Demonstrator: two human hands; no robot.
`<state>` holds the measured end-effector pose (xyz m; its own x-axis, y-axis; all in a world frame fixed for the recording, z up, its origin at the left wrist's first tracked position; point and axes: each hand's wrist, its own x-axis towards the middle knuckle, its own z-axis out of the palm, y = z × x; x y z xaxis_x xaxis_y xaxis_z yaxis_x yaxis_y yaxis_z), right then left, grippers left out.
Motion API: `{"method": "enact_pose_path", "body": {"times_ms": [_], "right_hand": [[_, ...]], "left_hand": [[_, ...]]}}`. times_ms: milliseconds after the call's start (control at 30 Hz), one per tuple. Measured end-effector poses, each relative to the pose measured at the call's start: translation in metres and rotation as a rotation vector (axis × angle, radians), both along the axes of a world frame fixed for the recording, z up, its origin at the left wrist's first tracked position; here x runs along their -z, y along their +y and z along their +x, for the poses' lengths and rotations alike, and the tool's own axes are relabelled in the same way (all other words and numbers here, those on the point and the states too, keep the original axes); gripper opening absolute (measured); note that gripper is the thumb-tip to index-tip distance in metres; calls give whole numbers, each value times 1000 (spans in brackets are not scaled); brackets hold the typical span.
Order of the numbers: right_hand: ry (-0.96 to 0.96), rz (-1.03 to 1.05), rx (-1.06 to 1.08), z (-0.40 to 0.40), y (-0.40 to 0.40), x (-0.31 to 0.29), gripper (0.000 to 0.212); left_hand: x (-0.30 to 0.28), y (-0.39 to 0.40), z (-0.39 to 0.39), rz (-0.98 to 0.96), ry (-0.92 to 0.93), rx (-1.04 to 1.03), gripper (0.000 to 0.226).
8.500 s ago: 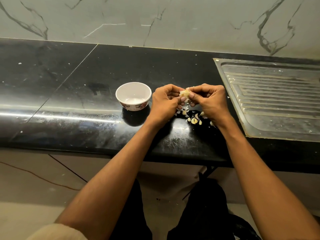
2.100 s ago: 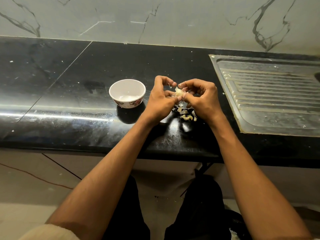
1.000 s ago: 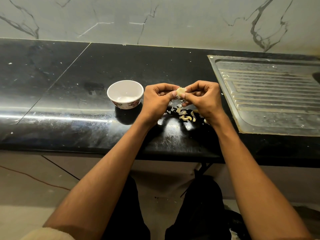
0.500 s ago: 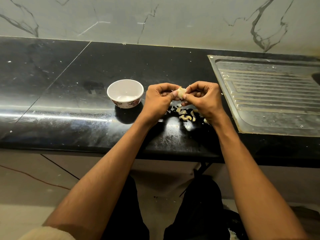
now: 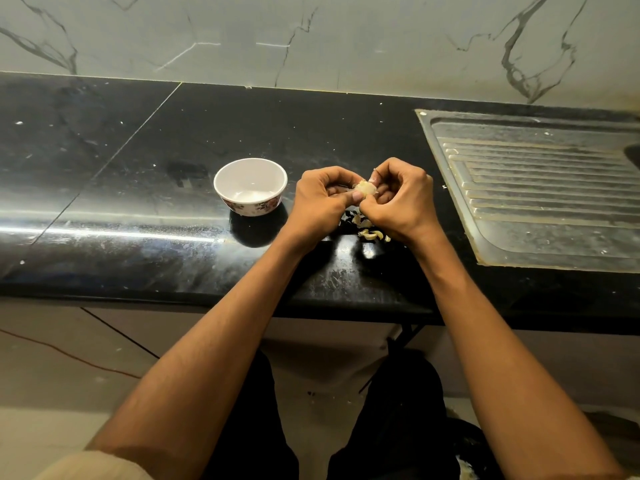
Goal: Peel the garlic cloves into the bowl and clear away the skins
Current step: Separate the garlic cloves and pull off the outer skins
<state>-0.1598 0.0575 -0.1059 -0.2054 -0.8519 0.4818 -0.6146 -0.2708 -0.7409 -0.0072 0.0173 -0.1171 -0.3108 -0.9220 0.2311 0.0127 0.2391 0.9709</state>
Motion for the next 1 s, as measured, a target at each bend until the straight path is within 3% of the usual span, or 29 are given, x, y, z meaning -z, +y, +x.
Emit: {"method": "enact_pose_path", "body": {"times_ms": [200, 400, 567, 733, 1000], "right_hand": [[32, -49, 54, 1, -2, 0, 12], [-150, 12, 26, -4, -3, -3, 4], [-226, 46, 1, -4, 0, -5, 11], [-303, 57, -22, -3, 1, -8, 12], [-206, 49, -28, -8, 1, -5, 11]], "left_hand": [[1, 0, -2, -18, -19, -11, 14], [0, 0, -2, 1, -6, -32, 14], [2, -1, 0, 5, -28, -23, 24], [-1, 0, -1, 17, -50, -55, 16], [-1, 0, 0, -10, -72, -67, 14]]}}
